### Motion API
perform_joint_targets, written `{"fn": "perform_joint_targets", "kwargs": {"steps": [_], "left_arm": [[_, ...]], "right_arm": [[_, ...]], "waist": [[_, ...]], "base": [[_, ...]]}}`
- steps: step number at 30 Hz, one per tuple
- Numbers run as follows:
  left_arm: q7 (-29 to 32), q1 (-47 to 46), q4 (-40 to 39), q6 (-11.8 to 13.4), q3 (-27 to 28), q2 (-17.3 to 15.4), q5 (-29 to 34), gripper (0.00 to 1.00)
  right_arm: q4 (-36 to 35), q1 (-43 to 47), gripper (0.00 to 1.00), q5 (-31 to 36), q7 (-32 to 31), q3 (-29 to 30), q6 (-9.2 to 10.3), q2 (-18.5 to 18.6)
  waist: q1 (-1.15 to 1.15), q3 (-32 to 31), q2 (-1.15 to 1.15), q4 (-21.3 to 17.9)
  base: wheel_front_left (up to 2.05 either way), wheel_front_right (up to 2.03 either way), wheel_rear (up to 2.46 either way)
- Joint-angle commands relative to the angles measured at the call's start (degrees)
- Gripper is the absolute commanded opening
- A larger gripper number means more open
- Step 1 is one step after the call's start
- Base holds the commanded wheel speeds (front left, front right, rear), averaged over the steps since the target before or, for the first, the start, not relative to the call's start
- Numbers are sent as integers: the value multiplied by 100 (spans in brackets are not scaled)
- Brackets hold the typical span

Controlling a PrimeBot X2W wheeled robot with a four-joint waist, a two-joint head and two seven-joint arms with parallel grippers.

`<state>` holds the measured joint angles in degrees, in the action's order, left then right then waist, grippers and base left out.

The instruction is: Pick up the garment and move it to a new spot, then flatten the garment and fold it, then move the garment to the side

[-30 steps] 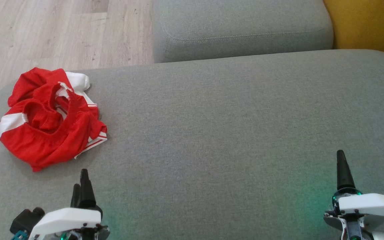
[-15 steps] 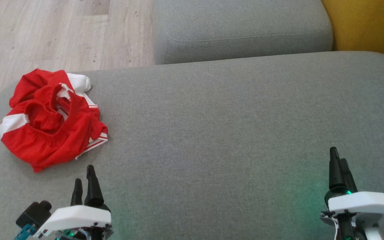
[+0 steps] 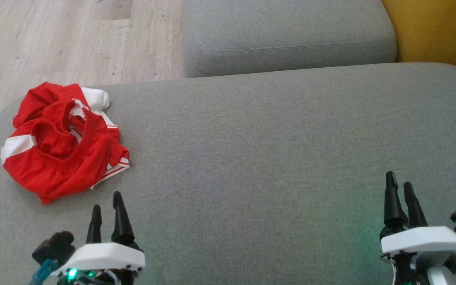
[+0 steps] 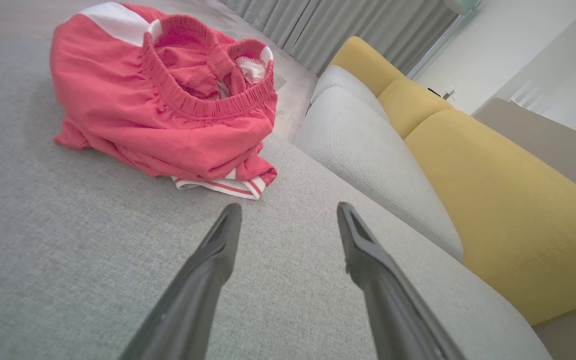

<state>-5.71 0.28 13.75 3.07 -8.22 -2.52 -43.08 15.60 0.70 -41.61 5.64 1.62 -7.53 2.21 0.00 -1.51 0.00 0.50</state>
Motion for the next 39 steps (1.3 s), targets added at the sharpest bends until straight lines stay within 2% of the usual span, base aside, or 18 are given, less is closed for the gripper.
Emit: {"fn": "perform_joint_targets", "kwargs": {"steps": [1, 25, 39], "left_arm": [[-90, -324, -229, 39, 30, -29, 198, 100], [-482, -370, -129, 112, -298, -32, 1574, 100], [-711, -407, -138, 261, -494, -34, 2741, 100]], "right_arm": [[-227, -157, 100, 202, 92, -115, 3, 50], [-364, -139, 100, 1838, 486, -230, 3, 58], [-290, -153, 100, 2797, 717, -319, 4, 62]], "waist": [[0, 0, 0, 0], [0, -53, 0, 3], [0, -88, 0, -10]], "base": [[0, 0, 0], [0, 0, 0], [0, 0, 0]]}}
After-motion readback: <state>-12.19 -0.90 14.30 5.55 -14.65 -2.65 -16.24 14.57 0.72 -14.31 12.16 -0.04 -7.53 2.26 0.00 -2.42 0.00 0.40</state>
